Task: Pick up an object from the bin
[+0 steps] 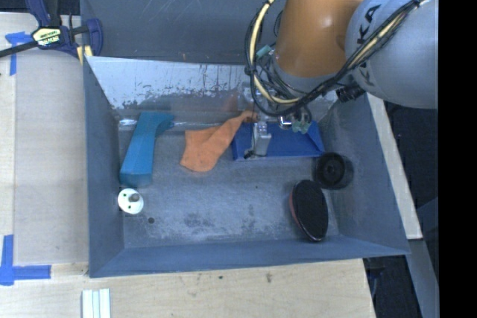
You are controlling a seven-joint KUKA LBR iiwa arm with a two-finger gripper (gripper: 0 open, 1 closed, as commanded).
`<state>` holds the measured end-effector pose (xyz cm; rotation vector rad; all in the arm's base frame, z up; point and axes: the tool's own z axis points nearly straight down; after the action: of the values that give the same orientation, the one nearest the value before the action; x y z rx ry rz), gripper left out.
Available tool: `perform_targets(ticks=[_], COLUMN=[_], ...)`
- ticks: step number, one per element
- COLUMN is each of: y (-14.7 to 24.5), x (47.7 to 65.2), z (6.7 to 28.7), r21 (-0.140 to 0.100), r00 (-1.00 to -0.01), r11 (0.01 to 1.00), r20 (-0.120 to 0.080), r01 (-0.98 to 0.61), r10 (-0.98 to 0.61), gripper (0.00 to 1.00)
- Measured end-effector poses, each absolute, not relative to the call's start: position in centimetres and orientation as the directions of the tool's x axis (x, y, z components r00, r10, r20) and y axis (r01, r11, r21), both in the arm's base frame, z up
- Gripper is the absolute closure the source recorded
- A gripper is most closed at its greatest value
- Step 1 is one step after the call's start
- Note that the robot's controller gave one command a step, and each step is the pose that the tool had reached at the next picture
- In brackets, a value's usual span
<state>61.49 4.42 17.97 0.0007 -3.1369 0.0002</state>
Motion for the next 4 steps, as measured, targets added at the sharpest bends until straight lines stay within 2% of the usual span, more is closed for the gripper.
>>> perform_targets(ticks=[1,2,3,4], y=[4.4,4.1,3.4,3.4], x=[61.6,62.2,62.7,62.7], z=[18.5,13.4,8.4,8.4], r21=[0.0,0.0,0.006,0.006], r00=[-1.0,-0.999,-0.965,-0.965], r11=[1.0,0.999,0.965,0.965], r20=[-0.003,-0.01,-0.007,-0.007], r01=[0.0,-0.048,0.264,0.264], r10=[0.0,-0.048,0.264,0.264], gripper=[0.0,0.0,1.0,1.0])
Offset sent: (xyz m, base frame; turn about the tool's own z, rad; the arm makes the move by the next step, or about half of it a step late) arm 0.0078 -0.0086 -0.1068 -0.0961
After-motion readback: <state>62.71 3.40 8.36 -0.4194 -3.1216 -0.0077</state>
